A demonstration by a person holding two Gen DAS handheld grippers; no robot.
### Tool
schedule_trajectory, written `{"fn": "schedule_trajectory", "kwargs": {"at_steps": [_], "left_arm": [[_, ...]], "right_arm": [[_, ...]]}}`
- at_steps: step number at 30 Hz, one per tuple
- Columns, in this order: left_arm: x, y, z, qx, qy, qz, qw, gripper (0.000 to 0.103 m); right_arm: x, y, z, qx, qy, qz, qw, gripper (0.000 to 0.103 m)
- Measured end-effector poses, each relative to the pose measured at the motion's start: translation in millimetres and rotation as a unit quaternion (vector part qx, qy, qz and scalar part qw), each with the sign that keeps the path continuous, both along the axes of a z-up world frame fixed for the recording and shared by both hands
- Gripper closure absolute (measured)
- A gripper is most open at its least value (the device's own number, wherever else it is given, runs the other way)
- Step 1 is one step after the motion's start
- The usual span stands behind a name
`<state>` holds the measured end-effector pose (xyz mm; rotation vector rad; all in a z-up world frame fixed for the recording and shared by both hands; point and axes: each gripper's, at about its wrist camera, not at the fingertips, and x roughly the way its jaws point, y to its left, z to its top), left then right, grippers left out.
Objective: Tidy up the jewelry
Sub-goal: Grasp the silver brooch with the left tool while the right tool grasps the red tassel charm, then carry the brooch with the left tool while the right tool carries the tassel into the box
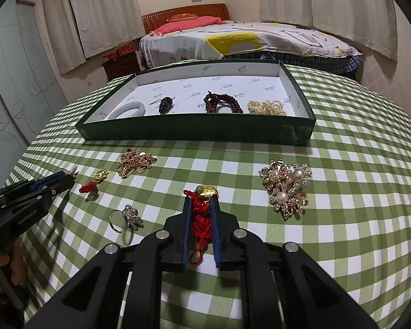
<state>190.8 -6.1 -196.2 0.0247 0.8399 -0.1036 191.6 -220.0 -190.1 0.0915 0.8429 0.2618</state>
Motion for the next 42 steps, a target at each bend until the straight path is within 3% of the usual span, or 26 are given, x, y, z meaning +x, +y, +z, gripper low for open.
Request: {"fn": "schedule_trajectory", "kwargs": {"at_steps": [18,33,42], "left_arm": [[-10.7,0.2,13.2,-0.019,-0.023,0.000,0.9996,0.091],[-9.6,2.1,42.5,-0.038,-0.055,0.003,0.9977,0.091],[1.3,-7.3,67.4,-0.044,-0.086,-0.009,0.9953,0.091]], "right_arm": [[-7.3,-4.0,8.4,0.011,-0.012,-0.002,1.000,0.090],[-14.1,-4.2,34.6,0.019,-0.047,-0.002,0.999,0.091],[-3.9,-9.5,67.1,0.022,-0.086,-0.005,0.996,0.091]]}}
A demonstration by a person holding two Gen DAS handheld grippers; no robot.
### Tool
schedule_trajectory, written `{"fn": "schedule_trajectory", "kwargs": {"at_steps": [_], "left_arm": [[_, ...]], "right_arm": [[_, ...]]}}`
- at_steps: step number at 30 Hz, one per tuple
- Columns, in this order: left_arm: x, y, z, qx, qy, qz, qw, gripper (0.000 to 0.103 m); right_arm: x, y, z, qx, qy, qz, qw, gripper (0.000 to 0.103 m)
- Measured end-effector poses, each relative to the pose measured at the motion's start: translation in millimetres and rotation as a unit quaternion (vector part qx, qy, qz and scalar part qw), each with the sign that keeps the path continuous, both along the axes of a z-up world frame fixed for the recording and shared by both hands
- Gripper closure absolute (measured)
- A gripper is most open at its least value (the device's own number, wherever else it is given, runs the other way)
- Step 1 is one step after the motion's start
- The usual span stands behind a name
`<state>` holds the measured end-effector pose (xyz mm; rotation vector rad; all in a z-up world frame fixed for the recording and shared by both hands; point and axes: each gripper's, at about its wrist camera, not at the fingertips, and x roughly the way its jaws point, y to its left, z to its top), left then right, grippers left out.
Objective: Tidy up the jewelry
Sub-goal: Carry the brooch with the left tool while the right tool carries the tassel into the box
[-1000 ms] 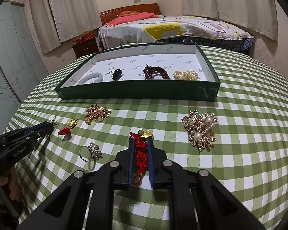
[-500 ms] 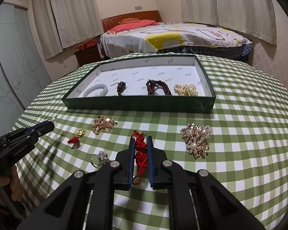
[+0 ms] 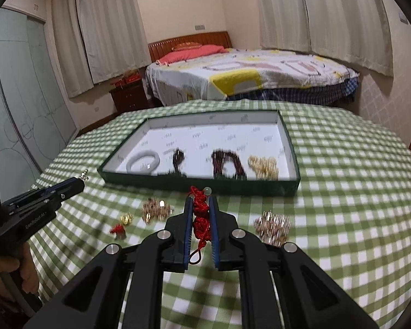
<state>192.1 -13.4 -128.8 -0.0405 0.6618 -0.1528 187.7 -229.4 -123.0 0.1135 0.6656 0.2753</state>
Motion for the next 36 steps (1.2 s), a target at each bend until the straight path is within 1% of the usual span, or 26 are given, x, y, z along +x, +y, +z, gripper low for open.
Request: {"fn": "schedule_trajectory", "kwargs": {"at_steps": [7,12,15,18,22,28,31,33,36], "left_arm": [[24.9,-10.9,22.1,-0.007,-0.030,-0.012,0.9994,0.091],[54.9,-21.0,34.2,-0.004,-0.055,-0.018,0.9983,0.091],[76.8,-23.5,37.8,-0.007,-0.057,-0.018,0.9982,0.091],[104.1,-24.7,34.6,-0.013,-0.049,-0.015,0.9986,0.091],[143.3,-25.9,19.6,-0.011,-0.029,-0.009,0.9995,0.091],[185.2,-25.8,-9.2,0.004,0.014,0.001,0.9999,0.091],[199.1,-24.4,-20.4,0.009,0.032,0.006,0.9994,0.091],[210.8,-25.3,-29.2,0.012,0.052,0.007,0.9985,0.091],[217.8,-21.1,-37.0,0.013,0.072,0.009,0.9973,0.091]], "right_arm": [[24.4,-6.3,28.4,-0.004,-0.045,-0.008,0.999,0.091],[48.4,-11.8,41.7,-0.008,-0.069,-0.013,0.997,0.091],[70.9,-14.0,45.4,-0.014,-0.078,-0.013,0.997,0.091],[89.1,-13.7,41.9,-0.021,-0.079,-0.014,0.997,0.091],[120.1,-16.9,25.8,-0.028,-0.061,-0.018,0.998,0.091],[158.5,-20.3,-7.0,-0.045,-0.022,-0.017,0.999,0.091],[172.8,-22.3,-20.6,-0.044,0.004,-0.016,0.999,0.091],[179.2,-22.8,-27.7,-0.044,0.020,-0.015,0.999,0.091],[185.4,-22.1,-34.8,-0.045,0.041,-0.012,0.998,0.091]]}}
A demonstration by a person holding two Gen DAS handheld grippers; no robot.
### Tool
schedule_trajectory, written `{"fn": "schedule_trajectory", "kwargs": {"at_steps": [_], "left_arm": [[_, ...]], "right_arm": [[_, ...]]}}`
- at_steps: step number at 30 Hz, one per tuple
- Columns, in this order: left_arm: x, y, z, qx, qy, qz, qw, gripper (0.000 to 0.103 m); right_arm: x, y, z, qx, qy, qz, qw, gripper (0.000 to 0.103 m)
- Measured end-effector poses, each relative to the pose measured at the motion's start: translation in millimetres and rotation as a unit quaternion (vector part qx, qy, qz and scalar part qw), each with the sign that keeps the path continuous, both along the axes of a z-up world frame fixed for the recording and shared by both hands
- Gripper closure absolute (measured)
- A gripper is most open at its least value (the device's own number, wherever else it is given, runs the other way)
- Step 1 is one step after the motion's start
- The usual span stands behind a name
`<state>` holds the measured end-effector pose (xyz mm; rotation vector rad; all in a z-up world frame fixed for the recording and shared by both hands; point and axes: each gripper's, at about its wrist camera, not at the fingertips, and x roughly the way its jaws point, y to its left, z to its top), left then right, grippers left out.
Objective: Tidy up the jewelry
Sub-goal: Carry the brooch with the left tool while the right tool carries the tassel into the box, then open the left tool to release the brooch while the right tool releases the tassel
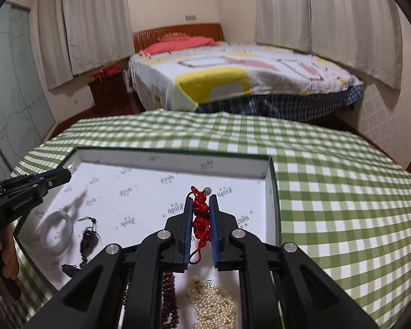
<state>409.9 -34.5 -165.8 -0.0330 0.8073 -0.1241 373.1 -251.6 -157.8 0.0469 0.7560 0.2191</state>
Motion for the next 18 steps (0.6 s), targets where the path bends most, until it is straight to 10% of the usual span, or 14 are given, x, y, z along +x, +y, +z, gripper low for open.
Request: {"fn": "schedule_trajectory", "kwargs": {"at_steps": [12,18], "left_arm": [[15.4,2.8,-17.1,-0.010,0.065,0.002,0.9978,0.091],[15.9,7.3,-15.7,-0.022,0.061,0.011,0.9978,0.071]], "right_arm": [[16.4,-1.5,-16.3,-0.012,0.067,-0.003,0.998,0.090],[14.9,-3.7,-17.9,-0.010,0.072,-0.005,0.997,0.076]]}}
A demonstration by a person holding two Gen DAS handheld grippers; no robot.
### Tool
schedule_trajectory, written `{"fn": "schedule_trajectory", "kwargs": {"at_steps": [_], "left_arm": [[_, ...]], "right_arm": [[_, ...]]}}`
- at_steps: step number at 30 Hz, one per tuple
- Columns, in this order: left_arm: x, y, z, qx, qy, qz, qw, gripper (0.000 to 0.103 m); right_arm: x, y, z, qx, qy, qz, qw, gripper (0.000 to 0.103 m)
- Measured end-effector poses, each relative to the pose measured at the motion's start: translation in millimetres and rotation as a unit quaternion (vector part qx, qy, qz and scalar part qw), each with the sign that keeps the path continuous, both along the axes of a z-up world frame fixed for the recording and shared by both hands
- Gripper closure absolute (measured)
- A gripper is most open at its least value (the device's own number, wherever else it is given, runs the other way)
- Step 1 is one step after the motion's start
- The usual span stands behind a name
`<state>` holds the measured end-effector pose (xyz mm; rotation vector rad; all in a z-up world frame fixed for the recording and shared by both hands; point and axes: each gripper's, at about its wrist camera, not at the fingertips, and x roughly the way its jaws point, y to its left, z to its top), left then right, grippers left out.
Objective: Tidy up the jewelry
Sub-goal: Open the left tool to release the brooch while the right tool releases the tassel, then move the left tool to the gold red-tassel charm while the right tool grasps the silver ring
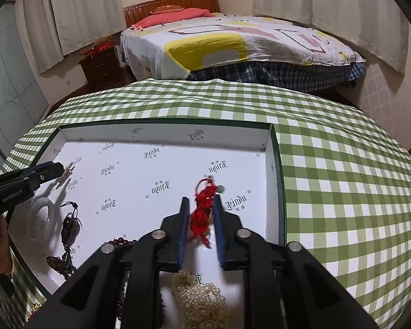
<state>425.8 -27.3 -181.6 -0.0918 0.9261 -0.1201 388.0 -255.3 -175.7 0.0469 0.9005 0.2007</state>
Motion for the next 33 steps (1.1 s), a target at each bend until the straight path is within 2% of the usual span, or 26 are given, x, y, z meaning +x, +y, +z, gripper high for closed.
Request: {"fn": "schedule_trajectory", "kwargs": {"at_steps": [5,10,14,22,26,33], "left_arm": [[-6.7,3.6,3.9,-0.004,-0.010,0.000,0.9999,0.058],[-12.2,3.7,9.0,-0.003,-0.020,0.000,0.9998,0.054],[-21.7,5.8,16.9,-0.010,-0.040,0.003,0.9991,0.053],[-64.8,13.0,57.1,-0.015,-0.116,0.014,0.9930,0.053],[-87.8,13.5,73.8,-0.017,-0.136,0.022,0.9903,0.052],[-132.5,14.9,86.4,-0.026,-0.146,0.029,0.9885,0.051]], "right_arm": [[-1.7,-2.0,2.5,0.003,-0.008,-0.004,1.000,0.065],[-5.3,-4.7,7.7,0.004,-0.022,-0.009,1.000,0.063],[-10.9,-6.2,17.3,0.007,-0.040,-0.013,0.999,0.063],[-38.6,-3.3,48.3,0.008,-0.088,-0.016,0.996,0.063],[-61.1,1.2,60.7,0.001,-0.109,-0.016,0.994,0.063],[-97.6,6.7,67.8,0.017,-0.113,-0.016,0.993,0.063]]}}
